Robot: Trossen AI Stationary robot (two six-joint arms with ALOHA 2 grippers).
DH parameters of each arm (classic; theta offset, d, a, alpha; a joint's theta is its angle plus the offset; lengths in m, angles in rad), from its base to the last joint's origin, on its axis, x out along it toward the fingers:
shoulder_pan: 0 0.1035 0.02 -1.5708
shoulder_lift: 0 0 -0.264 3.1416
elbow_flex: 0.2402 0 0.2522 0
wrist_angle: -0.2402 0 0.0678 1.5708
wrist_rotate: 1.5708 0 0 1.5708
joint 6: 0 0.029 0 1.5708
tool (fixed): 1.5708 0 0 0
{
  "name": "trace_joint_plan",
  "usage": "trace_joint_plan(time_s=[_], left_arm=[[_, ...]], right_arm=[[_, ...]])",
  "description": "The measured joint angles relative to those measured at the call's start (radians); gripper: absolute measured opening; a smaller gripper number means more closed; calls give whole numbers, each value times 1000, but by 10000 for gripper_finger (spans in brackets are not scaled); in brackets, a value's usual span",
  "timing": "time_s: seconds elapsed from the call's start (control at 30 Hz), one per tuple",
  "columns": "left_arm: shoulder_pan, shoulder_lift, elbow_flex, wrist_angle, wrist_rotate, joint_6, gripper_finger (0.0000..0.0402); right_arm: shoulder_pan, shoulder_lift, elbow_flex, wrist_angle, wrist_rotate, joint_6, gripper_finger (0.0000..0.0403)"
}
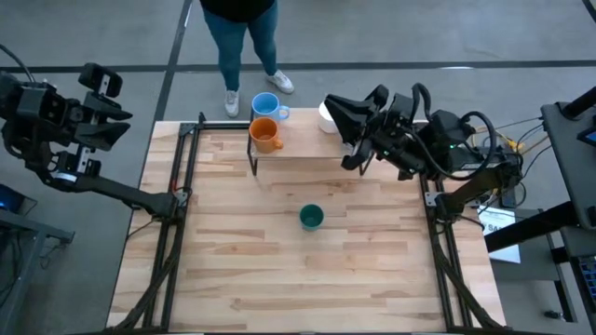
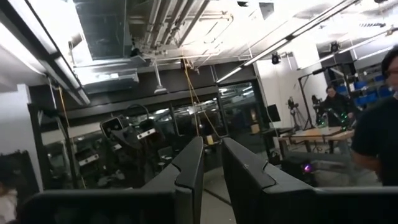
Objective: Stack small to large cups/mugs on shelf
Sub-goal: Put the green cup on the shelf
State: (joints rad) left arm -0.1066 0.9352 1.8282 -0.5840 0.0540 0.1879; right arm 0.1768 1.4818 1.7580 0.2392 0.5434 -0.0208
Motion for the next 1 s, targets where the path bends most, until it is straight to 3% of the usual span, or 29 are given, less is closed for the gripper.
trace_joint_plan(time_s=[0.43,0.67,0.83,1.0], left_arm=[[0,-3,0,0,4,-1,57],[0,-6,0,0,4,-1,57],[0,-8,0,0,3,-1,57],[0,-7,0,0,3,-1,57]], right_arm=[[0,0,0,1,-8,78,54],[-5,-1,0,-31,-142,95,54],[-21,-2,0,-260,-152,199,54],[-53,-2,0,-694,-158,400,54]])
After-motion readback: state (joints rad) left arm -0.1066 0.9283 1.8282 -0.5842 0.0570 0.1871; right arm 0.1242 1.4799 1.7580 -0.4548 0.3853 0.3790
